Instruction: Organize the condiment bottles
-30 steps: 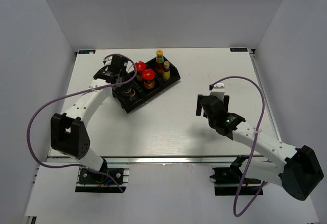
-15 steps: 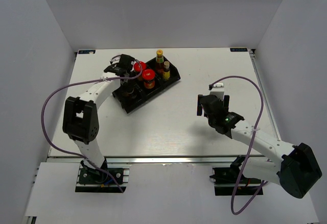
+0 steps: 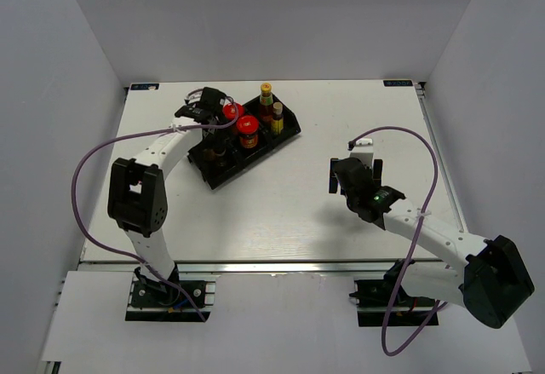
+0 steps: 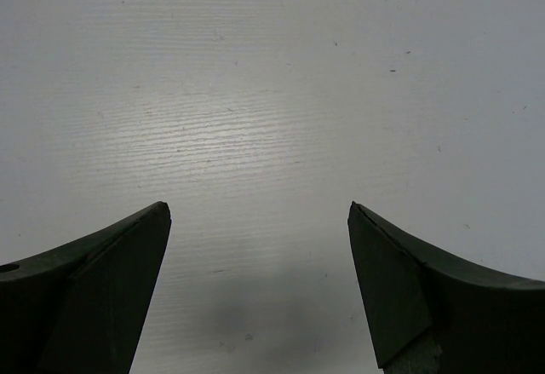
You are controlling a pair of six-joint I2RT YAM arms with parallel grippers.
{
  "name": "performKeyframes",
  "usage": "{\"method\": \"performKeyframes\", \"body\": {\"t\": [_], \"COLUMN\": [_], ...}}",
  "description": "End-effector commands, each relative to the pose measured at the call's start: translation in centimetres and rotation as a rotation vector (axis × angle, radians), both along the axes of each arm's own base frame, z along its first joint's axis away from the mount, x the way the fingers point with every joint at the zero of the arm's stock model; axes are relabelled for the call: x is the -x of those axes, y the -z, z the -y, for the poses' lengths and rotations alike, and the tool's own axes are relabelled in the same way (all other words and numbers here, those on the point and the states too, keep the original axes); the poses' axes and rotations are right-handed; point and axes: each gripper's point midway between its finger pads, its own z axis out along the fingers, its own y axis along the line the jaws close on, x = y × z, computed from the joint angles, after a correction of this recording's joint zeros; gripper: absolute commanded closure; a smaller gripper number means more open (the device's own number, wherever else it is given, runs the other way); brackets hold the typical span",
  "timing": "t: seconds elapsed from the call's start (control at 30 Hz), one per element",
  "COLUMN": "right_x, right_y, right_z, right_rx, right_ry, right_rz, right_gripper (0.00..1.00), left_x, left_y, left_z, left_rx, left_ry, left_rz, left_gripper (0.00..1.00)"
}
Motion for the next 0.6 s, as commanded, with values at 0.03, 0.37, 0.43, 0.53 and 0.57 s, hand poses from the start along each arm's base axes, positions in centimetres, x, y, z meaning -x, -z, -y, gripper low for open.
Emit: {"method": "performKeyframes", "body": {"t": [0.03, 0.37, 0.43, 0.53, 0.57], "right_x": [-0.9, -0.3, -0.2, 0.0, 0.2], "right_y": [-1.7, -3.0, -3.3, -3.4, -3.5], "right_z": [-0.1, 0.1, -0.1, -0.5, -0.5], "right_rx": [-0.029, -0.095, -0.109, -0.133, -0.143], "right_ry": [0.023, 0.045, 0.032, 0.013, 0.027], "right_rz": [0.05, 0.078, 0.08, 0.072, 0.064], "right_gripper": [0.11, 0.1, 0.11, 0.11, 0.11], "left_x": [-1.0, 3.8, 6.4, 10.3, 11.9], "left_y": [-3.9, -13.9, -12.1, -12.5, -10.6], "left_z": [0.0, -5.6, -7.6, -10.6, -11.6], "left_rx": [0.004, -0.057, -0.096, -0.126, -0.144], "left_ry": [0.004, -0.184, -0.255, -0.356, -0.404], "left_rz": [0.078, 0.417, 0.418, 0.492, 0.473], "left_gripper": [0.09, 0.02, 0.02, 0.02, 0.02]}}
